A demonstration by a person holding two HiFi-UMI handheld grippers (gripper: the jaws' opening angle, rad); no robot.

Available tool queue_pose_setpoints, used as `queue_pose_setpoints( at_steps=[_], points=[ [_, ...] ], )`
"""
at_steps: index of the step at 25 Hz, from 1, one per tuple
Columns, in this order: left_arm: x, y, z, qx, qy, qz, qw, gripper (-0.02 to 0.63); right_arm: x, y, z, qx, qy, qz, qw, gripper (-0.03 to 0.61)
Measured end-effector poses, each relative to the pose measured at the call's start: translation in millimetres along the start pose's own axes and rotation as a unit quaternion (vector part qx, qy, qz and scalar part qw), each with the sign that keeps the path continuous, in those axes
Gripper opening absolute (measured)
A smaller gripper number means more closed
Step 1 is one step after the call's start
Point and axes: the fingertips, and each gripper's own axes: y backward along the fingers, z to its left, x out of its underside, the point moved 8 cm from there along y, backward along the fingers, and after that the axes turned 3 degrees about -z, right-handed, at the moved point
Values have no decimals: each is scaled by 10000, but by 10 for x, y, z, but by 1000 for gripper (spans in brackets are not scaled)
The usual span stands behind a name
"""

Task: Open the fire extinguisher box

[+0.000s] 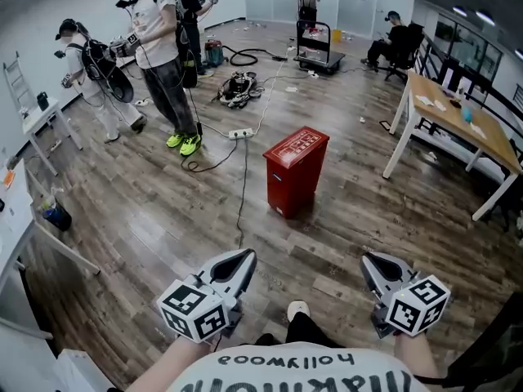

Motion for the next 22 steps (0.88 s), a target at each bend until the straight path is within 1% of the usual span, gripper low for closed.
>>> queue_pose_setpoints(
  at_steps=[2,5,8,10,13,18,22],
  points=[
    [-4,-104,23,-23,-19,32,10000,6,-32,-86,-133,-55,-120,-15,9999,11],
    [-1,-247,103,-88,-71,133,9998,6,-94,-239,-322,-116,-124,-26,9999,11],
    [34,-404,241,-312,40,204,9993,6,-100,-403,-509,-263,-85,117,9995,12],
    [38,-529,323,-429,136,200,9988,6,-106,-510,-651,-306,-32,236,9992,11],
    [-6,-744,416,-502,171,186,9984,6,-197,-679,-859,-345,64,316,9989,11],
    [-86,-1050,546,-605,199,168,9978,6,-391,-959,-1157,-438,392,420,9974,11],
    [-112,-1251,643,-748,252,189,9967,6,-474,-1144,-1342,-581,415,453,9964,11]
  ],
)
